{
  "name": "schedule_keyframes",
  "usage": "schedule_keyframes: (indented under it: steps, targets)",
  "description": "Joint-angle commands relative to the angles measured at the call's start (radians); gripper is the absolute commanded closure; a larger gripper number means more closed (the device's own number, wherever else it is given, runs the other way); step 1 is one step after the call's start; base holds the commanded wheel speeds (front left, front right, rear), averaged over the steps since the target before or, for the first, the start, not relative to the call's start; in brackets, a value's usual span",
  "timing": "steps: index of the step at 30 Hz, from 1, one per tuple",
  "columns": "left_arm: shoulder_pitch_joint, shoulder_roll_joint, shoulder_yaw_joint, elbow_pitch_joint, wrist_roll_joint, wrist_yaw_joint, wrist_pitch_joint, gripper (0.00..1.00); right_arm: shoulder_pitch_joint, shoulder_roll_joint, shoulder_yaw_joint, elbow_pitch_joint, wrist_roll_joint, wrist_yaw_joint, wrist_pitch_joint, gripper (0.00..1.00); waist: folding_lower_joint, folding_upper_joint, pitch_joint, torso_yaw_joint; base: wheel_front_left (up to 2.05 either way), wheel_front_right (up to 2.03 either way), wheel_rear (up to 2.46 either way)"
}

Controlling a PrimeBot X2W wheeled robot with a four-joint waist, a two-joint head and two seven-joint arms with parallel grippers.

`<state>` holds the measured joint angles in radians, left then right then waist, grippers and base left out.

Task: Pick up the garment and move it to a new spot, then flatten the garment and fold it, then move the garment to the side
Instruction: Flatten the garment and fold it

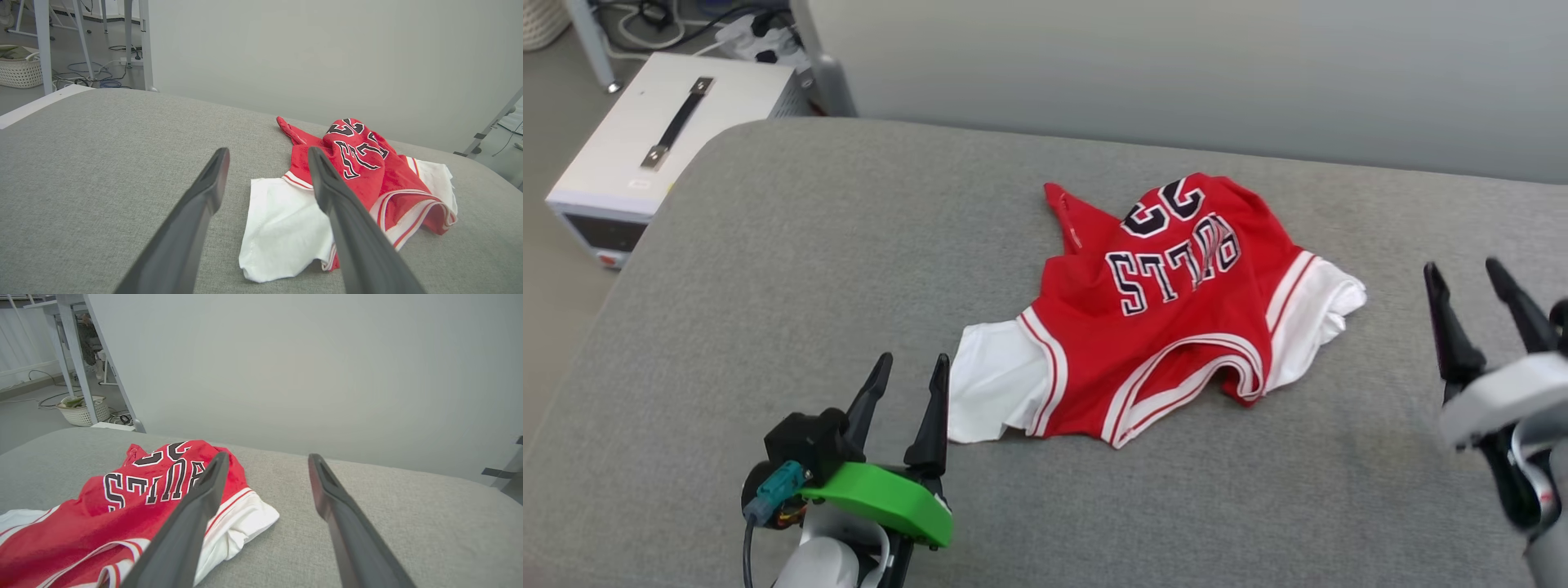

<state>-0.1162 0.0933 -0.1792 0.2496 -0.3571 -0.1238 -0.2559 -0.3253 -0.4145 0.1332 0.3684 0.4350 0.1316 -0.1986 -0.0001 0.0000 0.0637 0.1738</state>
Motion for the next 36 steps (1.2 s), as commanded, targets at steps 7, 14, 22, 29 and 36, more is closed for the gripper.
schedule_keyframes:
  steps: [7, 14, 22, 29, 36]
  targets:
    - [0.041, 0.011, -0.008, 0.044, -0.023, -0.006, -0.006, 0.00, 0.233, 0.155, -0.152, -0.196, -0.107, -0.001, 0.019, 0.00, 0.0001, 0.0000, -0.030, -0.071, 0.00, 0.00, 0.00]
    - [0.027, 0.034, -0.011, 0.077, -0.013, 0.007, 0.012, 0.00, 0.311, 0.225, -0.198, -0.322, -0.149, -0.001, 0.070, 0.00, 0.0001, 0.0000, -0.007, -0.100, 0.00, 0.00, 0.00]
    - [-0.021, 0.061, -0.024, 0.059, -0.022, 0.052, 0.237, 0.00, 0.325, 0.243, -0.222, -0.386, -0.168, -0.001, 0.111, 0.00, 0.0001, 0.0000, 0.029, -0.131, 0.00, 0.00, 0.00]
    - [-0.053, 0.109, -0.019, 0.062, 0.022, 0.197, 0.527, 0.00, 0.319, 0.249, -0.210, -0.401, -0.183, -0.001, 0.126, 0.00, 0.0001, 0.0000, 0.084, -0.162, 0.00, 0.00, 0.00]
    - [-0.065, 0.114, -0.007, 0.079, 0.025, 0.244, 0.569, 0.00, 0.300, 0.245, -0.201, -0.394, -0.187, -0.001, 0.125, 0.00, 0.0001, 0.0000, 0.135, -0.189, 0.00, 0.00, 0.00]
